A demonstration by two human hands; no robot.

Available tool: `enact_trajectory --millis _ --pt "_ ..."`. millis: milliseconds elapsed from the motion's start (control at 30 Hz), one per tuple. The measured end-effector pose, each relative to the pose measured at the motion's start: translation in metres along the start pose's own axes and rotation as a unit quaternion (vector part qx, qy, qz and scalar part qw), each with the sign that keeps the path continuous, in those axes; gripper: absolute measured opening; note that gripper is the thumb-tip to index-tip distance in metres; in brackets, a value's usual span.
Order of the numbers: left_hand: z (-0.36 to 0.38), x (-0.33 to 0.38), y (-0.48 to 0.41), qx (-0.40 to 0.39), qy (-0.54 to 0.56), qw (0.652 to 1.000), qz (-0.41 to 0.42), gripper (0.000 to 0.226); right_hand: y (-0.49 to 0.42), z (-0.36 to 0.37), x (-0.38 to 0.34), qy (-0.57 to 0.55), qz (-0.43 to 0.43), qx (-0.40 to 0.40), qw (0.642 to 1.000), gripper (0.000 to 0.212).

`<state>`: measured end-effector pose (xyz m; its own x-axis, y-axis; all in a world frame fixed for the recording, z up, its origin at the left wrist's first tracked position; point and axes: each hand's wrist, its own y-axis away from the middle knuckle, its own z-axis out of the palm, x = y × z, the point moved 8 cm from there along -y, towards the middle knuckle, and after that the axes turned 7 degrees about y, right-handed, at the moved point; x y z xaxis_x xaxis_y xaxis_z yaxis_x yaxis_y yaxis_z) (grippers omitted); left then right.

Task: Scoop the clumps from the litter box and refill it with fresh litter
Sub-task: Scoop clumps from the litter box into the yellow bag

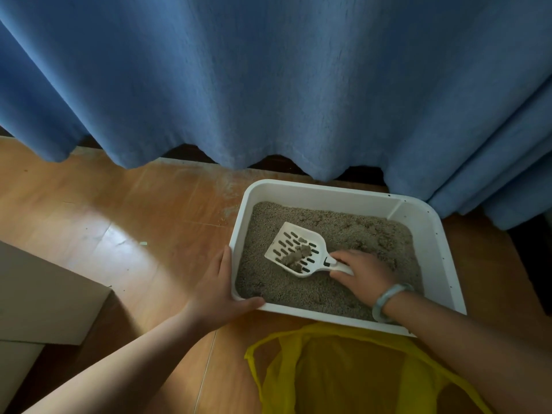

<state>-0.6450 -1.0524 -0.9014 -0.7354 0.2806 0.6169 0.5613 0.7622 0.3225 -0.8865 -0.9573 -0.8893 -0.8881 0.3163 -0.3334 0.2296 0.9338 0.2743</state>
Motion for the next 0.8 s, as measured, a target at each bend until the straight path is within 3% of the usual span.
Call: enact_trajectory --millis 233,367,500,800 --pt "0.000 0.005 0.004 0.014 -0.006 1.000 0.005 0.143 0.014 0.001 -0.001 -0.034 0.020 -0.038 0.998 0.033" --pt "0.002 0.002 0.002 0.011 -0.005 1.000 0.006 0.146 0.034 0.004 0.001 -0.156 0.050 -0.068 0.984 0.026" --pt "0.005 0.003 0.002 0.018 -0.012 1.000 0.021 0.126 0.060 0.006 0.005 -0.244 0.065 -0.085 0.964 0.025" --pt "0.011 0.002 -0.002 0.021 -0.040 0.999 0.012 0.126 0.130 0.020 0.028 -0.254 0.041 -0.108 0.960 0.025"
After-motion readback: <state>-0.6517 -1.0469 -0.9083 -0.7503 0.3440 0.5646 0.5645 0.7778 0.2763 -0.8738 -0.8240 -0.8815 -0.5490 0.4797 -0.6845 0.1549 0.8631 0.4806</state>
